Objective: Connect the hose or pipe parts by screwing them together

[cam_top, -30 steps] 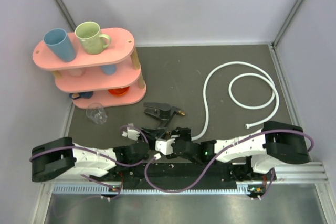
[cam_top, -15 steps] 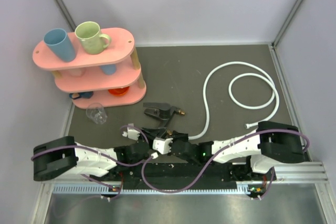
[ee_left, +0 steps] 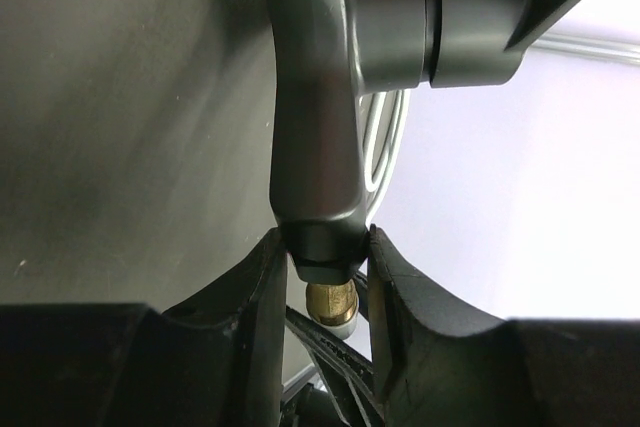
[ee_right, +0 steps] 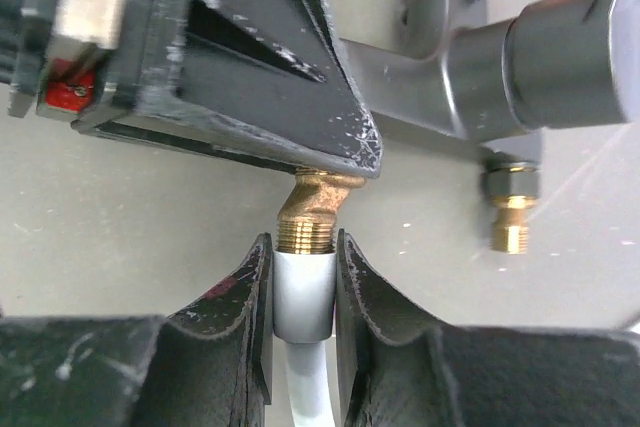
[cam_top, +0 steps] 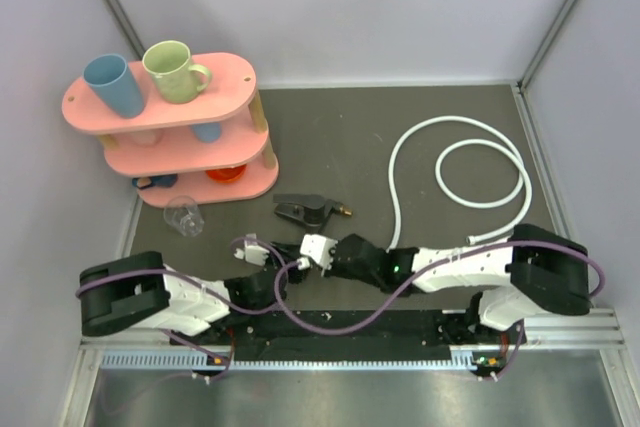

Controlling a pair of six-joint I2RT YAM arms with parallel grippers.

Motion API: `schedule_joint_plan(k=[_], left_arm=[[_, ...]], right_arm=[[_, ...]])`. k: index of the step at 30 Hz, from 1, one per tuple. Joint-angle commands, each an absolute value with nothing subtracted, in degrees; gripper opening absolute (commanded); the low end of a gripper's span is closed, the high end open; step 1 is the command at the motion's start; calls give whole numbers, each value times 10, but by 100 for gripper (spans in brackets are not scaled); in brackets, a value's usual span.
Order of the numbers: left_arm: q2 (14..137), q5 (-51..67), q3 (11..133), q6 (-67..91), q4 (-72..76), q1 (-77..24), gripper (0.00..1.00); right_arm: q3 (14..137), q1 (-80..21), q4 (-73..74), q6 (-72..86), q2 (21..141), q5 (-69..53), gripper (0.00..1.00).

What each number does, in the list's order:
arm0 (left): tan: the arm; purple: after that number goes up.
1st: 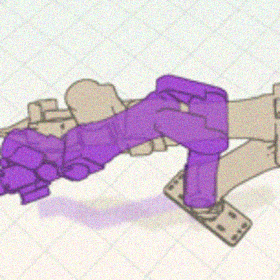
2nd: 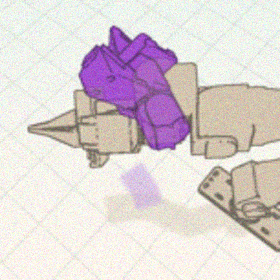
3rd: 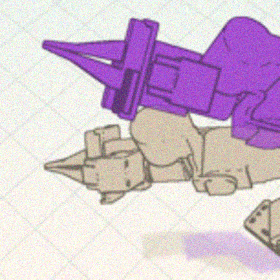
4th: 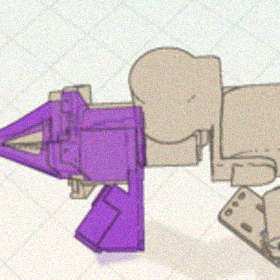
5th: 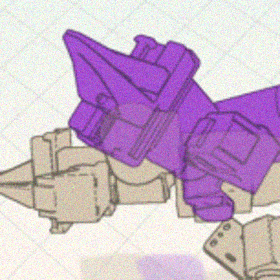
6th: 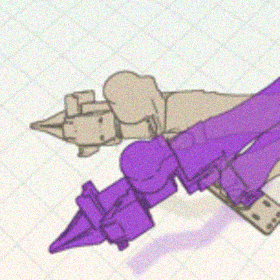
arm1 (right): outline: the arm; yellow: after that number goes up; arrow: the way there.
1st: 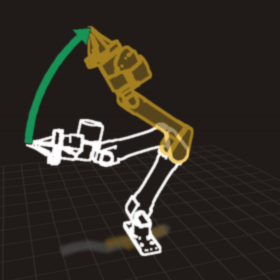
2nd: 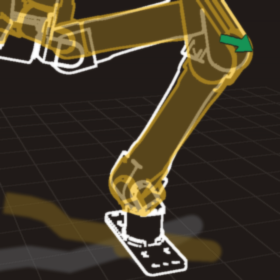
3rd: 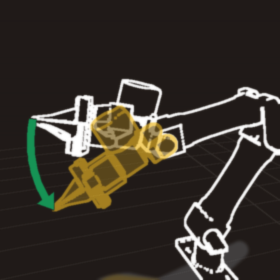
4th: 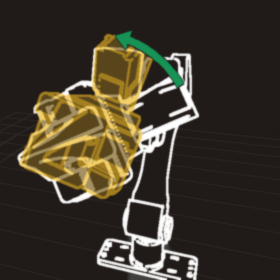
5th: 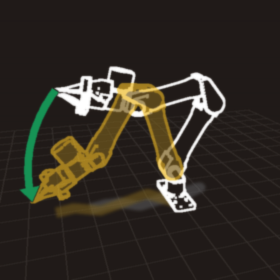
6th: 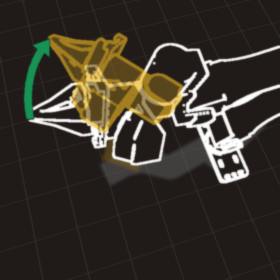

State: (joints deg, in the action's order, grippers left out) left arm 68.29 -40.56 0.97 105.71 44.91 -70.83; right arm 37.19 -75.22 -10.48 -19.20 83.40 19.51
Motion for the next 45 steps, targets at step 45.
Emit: schedule_joint_plan(k=[45], left_arm=[[956,-337,3,957,929,-722,0]], right_arm=[[301,-380,-332,339,829,-376,21]])
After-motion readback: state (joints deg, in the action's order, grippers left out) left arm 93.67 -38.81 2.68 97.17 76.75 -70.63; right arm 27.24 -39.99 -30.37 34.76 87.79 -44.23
